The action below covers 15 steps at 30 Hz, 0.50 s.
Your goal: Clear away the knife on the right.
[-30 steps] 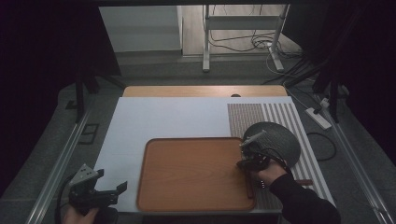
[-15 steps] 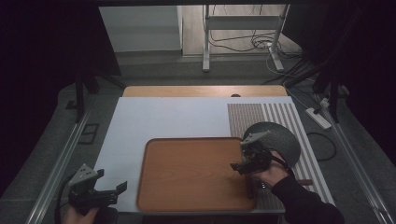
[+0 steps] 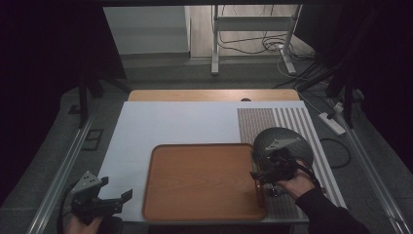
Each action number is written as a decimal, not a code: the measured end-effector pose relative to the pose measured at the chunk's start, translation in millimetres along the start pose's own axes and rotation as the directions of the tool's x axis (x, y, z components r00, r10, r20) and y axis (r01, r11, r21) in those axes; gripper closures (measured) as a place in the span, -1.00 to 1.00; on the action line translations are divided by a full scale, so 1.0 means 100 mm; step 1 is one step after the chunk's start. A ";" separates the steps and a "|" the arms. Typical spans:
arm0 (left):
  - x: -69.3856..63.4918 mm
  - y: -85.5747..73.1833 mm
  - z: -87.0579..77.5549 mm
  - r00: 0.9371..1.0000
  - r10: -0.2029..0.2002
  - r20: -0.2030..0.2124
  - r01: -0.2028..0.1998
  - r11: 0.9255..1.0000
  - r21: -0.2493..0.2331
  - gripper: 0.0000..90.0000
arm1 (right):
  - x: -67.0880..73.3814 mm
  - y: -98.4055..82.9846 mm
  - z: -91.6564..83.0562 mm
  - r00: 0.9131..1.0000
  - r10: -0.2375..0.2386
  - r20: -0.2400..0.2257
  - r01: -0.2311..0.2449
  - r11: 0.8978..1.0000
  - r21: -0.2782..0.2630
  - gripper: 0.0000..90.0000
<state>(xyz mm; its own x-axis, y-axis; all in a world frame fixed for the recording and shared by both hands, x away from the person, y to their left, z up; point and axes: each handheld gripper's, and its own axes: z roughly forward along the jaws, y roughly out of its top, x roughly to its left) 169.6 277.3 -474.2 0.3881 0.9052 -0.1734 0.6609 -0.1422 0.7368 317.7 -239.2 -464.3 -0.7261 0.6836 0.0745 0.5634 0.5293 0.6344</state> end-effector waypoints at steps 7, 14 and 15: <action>0.01 -0.01 0.00 1.000 -0.002 0.001 0.002 1.000 -0.001 -0.96 | -0.03 -0.09 -0.10 1.000 0.015 0.002 -0.015 1.000 -0.006 -0.98; 0.00 -0.01 -0.01 1.000 -0.005 -0.001 0.005 1.000 -0.001 -0.96 | -0.03 -0.16 -0.19 0.999 0.030 0.018 -0.030 0.999 -0.012 -0.98; 0.00 -0.01 -0.01 1.000 -0.006 -0.001 0.006 1.000 -0.002 -0.96 | -0.04 -0.17 -0.20 0.999 0.032 0.016 -0.032 0.999 -0.016 -0.98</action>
<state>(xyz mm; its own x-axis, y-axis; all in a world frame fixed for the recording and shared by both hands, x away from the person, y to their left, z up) 168.2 278.2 -474.3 0.3836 0.9065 -0.1766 0.6621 -0.1366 0.7369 302.9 -261.3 -460.0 -0.7014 0.7080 0.0824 0.5798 0.4995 0.6437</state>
